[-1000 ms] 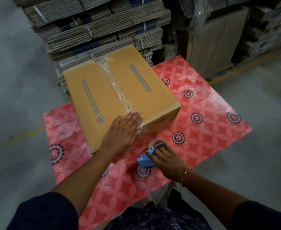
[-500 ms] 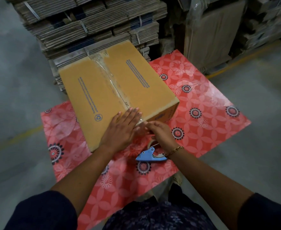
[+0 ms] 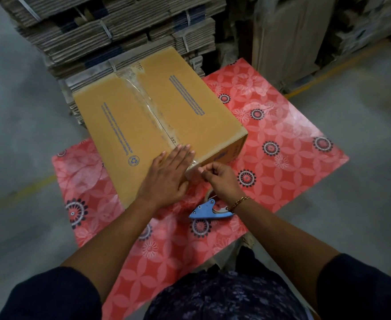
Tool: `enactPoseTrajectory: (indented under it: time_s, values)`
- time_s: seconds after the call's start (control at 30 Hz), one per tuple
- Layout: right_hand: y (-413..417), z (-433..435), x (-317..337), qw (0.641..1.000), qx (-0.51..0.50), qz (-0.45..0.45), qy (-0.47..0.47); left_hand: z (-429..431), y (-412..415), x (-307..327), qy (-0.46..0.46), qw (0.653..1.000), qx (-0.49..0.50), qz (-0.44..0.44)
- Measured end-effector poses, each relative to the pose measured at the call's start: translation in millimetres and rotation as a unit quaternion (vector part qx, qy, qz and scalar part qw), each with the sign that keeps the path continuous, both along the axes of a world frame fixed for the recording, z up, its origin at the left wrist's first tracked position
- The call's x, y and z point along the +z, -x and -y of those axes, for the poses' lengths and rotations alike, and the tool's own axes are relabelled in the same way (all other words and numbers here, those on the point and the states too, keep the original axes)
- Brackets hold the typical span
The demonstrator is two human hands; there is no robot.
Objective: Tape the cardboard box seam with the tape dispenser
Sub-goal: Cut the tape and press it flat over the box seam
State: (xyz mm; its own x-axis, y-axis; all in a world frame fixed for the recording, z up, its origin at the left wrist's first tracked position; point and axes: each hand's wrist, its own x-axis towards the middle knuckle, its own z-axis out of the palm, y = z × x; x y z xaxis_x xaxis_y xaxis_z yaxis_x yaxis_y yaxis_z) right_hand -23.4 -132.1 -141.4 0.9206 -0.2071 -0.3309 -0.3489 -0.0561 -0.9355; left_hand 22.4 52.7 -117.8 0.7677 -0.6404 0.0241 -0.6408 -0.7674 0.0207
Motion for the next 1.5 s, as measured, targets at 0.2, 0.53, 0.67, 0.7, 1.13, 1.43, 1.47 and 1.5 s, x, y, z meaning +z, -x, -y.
enactPoseTrajectory:
  time_s: [0.2, 0.53, 0.67, 0.7, 1.13, 1.43, 1.47, 1.5]
  values:
    - [-3, -4, -4, 1.0, -0.004, 0.017, 0.022, 0, 0, 3, 0.008, 1.0, 0.001, -0.028]
    - [-2, -5, -9, 1.0, -0.009, 0.028, 0.004, 3, -3, -6, 0.026, 0.999, 0.018, 0.004]
    - [-2, -5, -2, 0.999, 0.004, 0.027, 0.037, 3, -4, -8, 0.017, 1.0, 0.014, 0.009]
    - [-4, -3, 0, 0.997, 0.019, 0.026, 0.074, 4, -4, -8, 0.017, 1.0, 0.013, 0.01]
    - [-21, 39, 38, 0.766, 0.181, 0.262, 0.558, 3, -2, -8, -0.004, 0.999, 0.001, 0.039]
    - [-56, 45, 13, 0.676, 0.345, 0.229, 0.61, 5, -5, -9, -0.014, 1.0, 0.008, 0.021]
    - [-56, 46, 12, 0.674, 0.344, 0.235, 0.609, 5, -4, -9, -0.015, 1.0, 0.007, 0.018]
    - [-56, 47, 12, 0.672, 0.346, 0.241, 0.609, 5, -4, -9, -0.016, 1.0, 0.005, 0.015]
